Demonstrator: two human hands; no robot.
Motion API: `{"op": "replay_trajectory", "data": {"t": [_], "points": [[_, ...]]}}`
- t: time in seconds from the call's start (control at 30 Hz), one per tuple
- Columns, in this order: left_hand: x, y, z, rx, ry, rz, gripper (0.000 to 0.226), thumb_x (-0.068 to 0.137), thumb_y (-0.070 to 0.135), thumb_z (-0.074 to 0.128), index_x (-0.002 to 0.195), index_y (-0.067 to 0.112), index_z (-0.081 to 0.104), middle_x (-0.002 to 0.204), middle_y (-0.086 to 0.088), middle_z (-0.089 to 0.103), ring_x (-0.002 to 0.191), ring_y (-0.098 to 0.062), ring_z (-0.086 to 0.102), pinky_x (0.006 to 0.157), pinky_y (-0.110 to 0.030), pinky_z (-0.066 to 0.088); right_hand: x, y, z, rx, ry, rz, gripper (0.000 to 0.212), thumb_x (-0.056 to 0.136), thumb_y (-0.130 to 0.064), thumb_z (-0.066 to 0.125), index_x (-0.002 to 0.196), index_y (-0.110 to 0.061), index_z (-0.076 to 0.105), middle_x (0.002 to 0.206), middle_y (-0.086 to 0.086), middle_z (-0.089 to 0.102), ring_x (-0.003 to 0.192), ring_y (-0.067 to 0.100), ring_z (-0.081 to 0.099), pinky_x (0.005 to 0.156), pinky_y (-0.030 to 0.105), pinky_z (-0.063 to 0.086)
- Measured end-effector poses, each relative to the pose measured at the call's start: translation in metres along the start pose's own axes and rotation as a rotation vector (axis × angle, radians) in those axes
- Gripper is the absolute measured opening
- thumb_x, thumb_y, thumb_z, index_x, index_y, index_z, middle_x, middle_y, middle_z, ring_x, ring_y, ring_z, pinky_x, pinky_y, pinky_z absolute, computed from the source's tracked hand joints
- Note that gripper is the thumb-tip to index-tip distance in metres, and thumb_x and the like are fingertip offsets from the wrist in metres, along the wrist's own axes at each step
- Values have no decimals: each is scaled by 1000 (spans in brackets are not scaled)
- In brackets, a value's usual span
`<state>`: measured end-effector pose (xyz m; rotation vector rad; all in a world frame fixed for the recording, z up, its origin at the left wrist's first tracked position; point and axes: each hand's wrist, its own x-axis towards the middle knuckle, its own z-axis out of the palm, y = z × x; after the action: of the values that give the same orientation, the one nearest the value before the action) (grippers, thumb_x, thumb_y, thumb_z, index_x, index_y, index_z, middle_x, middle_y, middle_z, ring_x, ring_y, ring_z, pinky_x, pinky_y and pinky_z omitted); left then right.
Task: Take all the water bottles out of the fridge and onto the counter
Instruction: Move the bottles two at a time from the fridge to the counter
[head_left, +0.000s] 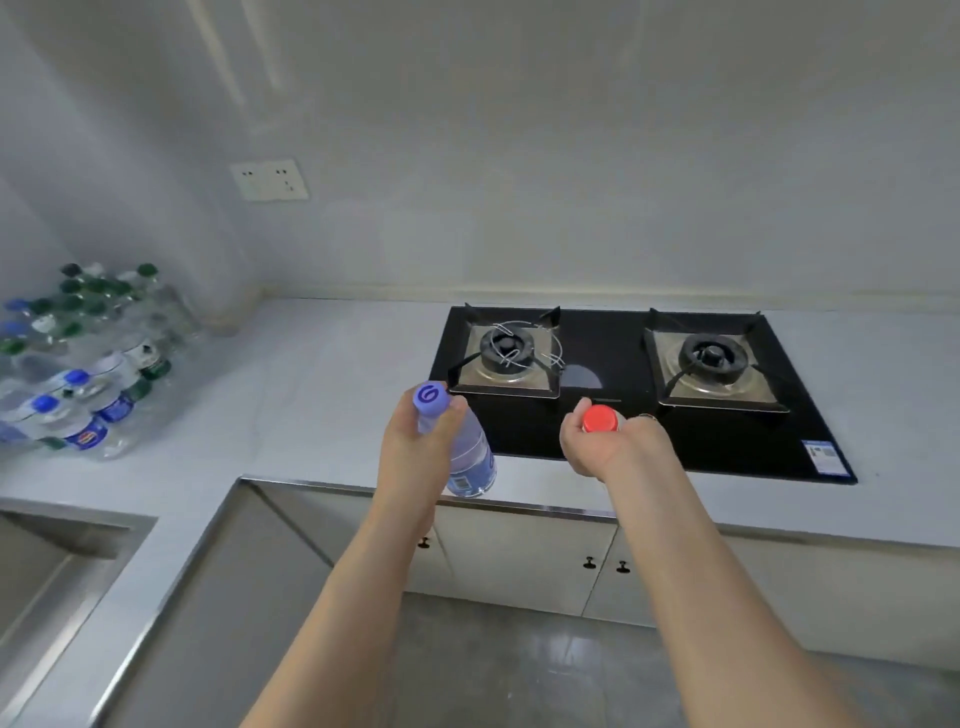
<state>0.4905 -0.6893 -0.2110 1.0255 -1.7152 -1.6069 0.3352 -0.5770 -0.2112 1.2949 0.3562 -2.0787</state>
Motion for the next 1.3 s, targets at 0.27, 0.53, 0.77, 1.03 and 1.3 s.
{"op": "replay_trajectory", "data": {"t": [0.27, 0.53, 0.77, 1.03, 1.3], "points": [[51, -8, -131, -42, 149, -32, 26, 94, 32, 60, 119, 26, 57, 106, 9, 57, 91, -7, 54, 63, -18, 42, 18, 154, 24, -162, -13, 129, 33, 93, -18, 47, 124, -7, 47, 123, 23, 44, 100, 38, 54, 42, 34, 50], [90, -12, -203, -90, 261, -52, 9, 95, 29, 60, 104, 30, 59, 95, 14, 59, 84, -1, 55, 64, -19, 42, 48, 237, 48, -299, -3, 161, 33, 92, -17, 47, 122, -6, 50, 119, 21, 48, 90, 37, 58, 40, 31, 50], [133, -25, -221, -110, 342, -98, 6, 94, 27, 62, 100, 29, 61, 97, 8, 63, 89, -8, 57, 73, -24, 46, 101, 278, 86, -423, 64, 184, 32, 88, -15, 53, 119, -9, 51, 118, 19, 49, 91, 38, 57, 39, 36, 50], [208, -5, -222, -150, 461, -113, 9, 93, 27, 63, 99, 33, 61, 103, 7, 61, 94, -12, 54, 71, -23, 43, 141, 315, 158, -535, -18, 190, 29, 88, -13, 52, 117, -9, 56, 117, 14, 58, 93, 31, 63, 41, 32, 51], [252, 1, -229, -164, 552, -126, 20, 94, 31, 62, 113, 31, 59, 118, 5, 58, 90, -3, 52, 67, -22, 40, 152, 346, 199, -779, -64, 204, 9, 89, -11, 56, 96, -5, 52, 113, 14, 50, 100, 30, 58, 69, 31, 53]]}}
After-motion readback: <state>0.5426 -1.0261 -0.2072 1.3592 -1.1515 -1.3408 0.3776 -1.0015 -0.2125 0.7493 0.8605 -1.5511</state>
